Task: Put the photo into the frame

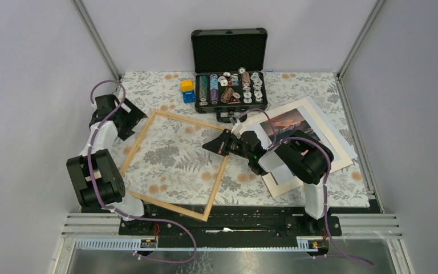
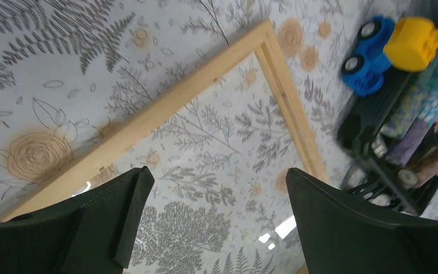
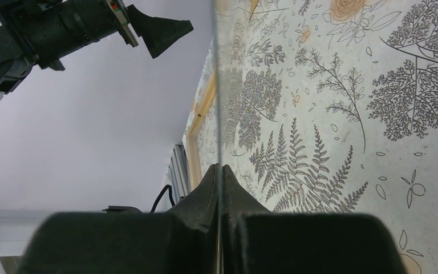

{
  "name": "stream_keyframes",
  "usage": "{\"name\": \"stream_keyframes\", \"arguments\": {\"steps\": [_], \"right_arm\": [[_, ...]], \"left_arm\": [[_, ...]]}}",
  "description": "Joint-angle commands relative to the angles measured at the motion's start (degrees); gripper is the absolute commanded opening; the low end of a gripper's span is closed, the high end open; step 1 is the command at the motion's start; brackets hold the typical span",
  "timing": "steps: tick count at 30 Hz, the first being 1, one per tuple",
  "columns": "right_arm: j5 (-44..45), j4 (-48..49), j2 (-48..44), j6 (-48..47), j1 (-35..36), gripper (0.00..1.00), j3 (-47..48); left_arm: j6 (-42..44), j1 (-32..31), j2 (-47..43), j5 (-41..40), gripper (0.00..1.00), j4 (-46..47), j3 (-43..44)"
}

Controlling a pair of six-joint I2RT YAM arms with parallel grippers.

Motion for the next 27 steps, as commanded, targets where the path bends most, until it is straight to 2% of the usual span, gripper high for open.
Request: {"name": "stream_keyframes", "arguments": {"steps": [1, 3, 5, 10, 20, 27], "right_arm": [[-0.1, 6.9, 0.7, 0.5, 0.2, 0.00, 0.4], [-0.4, 7.7, 1.1, 0.8, 0.2, 0.00, 0.5], [-0.7, 8.5, 1.5, 1.3, 0.2, 0.00, 0.7], [-1.7, 9.8, 1.8, 1.2, 0.2, 0.00, 0.8], [-3.8, 16.7, 2.1, 2.8, 0.2, 0.00, 0.3], [-1.6, 14.7, 3.4, 3.3, 0.2, 0.00, 1.6]], "left_arm": [[-5.2, 5.6, 4.7, 3.0, 0.99, 3.7, 4.1], [-5.0, 8.1, 8.4, 2.8, 0.99, 3.5, 5.3], [-5.2, 10.6, 11.5, 7.7, 0.99, 5.2, 5.9], [-3.9, 11.9, 16.0, 9.7, 0.99, 6.3, 6.1], [-6.2, 11.9, 17.0, 12.9, 0.99, 10.6, -0.2], [-6.2, 11.9, 15.6, 12.2, 0.99, 10.6, -1.3]]}}
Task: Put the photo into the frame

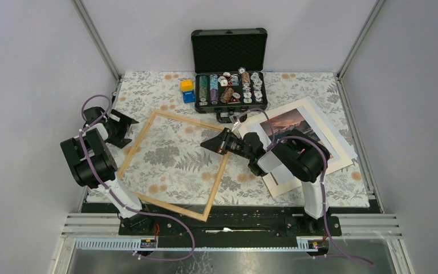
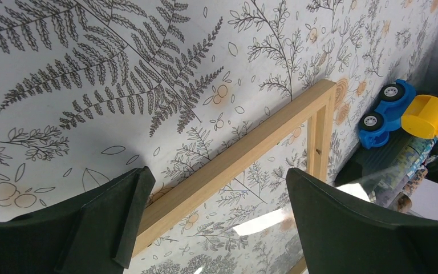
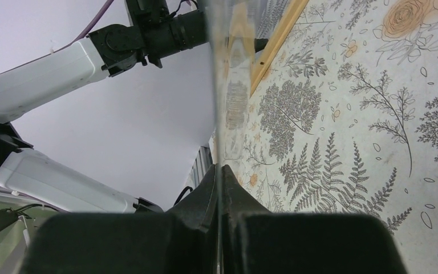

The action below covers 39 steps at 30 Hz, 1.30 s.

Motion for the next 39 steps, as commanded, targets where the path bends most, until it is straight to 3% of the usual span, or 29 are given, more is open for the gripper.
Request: {"name": "stream_keyframes", "arguments": {"steps": [1, 19, 39], "right_arm": [[0.9, 3.6, 1.6, 0.4, 0.2, 0.00, 2.1], [4.6, 1.1, 2.7, -0.2, 0.2, 0.00, 3.0], [7.2, -9.1, 3.3, 0.9, 0.1, 0.00, 6.4]], "left_arm": [[-0.1, 0.0, -1.4, 0.0, 0.99, 0.6, -1.9], [0.0, -0.6, -2.0, 0.0, 0.99, 0.5, -2.4], [0.2, -2.2, -1.8, 0.0, 0.99, -0.2, -3.1]]}}
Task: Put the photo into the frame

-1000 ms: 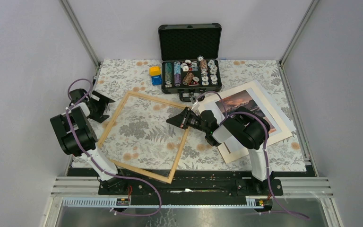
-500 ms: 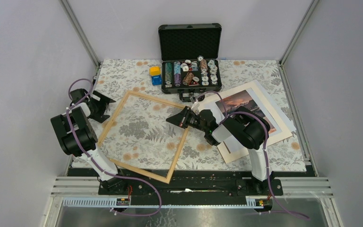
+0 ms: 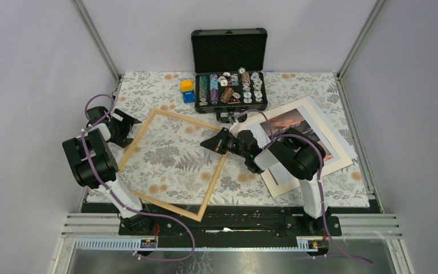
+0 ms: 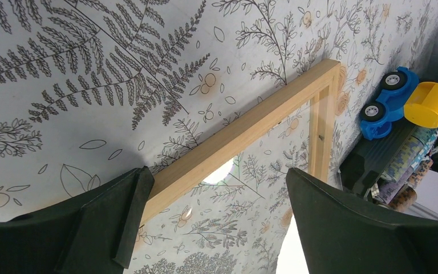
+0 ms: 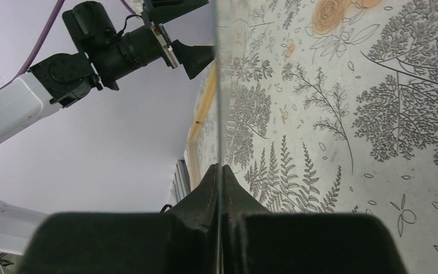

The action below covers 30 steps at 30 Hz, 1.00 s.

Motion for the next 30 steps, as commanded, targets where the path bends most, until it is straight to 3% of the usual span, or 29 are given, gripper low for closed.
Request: {"name": "stream_keyframes", "arguments": {"steps": [1, 12, 30], "right_arm": [[2.8, -1.4, 0.5, 0.2, 0.1, 0.00, 3.1], [5.1, -8.7, 0.5, 2.5, 0.0, 0.00, 4.7], [10.5, -9.0, -2.4, 1.2, 0.5, 0.00, 1.3]], "left_arm": [[0.2, -0.6, -1.1, 0.1, 0.99, -1.4, -2.0], [-0.5, -1.1, -1.3, 0.6, 0.99, -1.1, -3.1], [-0.9, -1.5, -0.8, 1.0, 0.99, -0.9, -3.4]]}}
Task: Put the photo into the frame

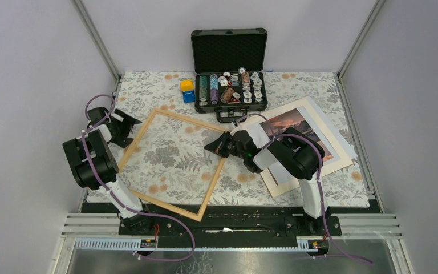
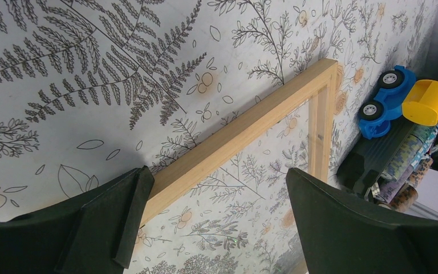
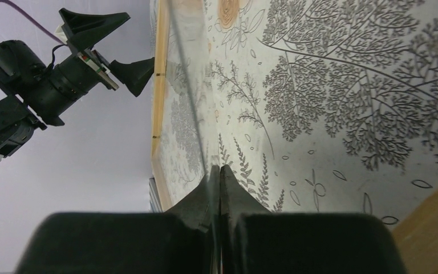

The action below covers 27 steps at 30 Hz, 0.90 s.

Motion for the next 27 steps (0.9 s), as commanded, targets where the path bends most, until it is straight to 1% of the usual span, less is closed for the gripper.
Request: {"name": "stream_keyframes", "arguments": {"steps": [1, 16, 27], "right_arm": [[5.3, 4.2, -3.0, -0.7, 0.4, 0.00, -0.3], [4.6, 1.4, -3.7, -0.7, 0.6, 0.00, 0.0], [6.7, -7.2, -4.9, 1.1, 0.7, 0.00, 1.5]], "left_arm": [[-0.8, -1.2, -0.1, 1.1, 0.99, -2.8, -1.8], [-0.8, -1.4, -0.1, 0.9, 0.99, -3.2, -1.6], [-0.8, -1.4, -0.2, 1.1, 0.99, -2.9, -1.7]]}}
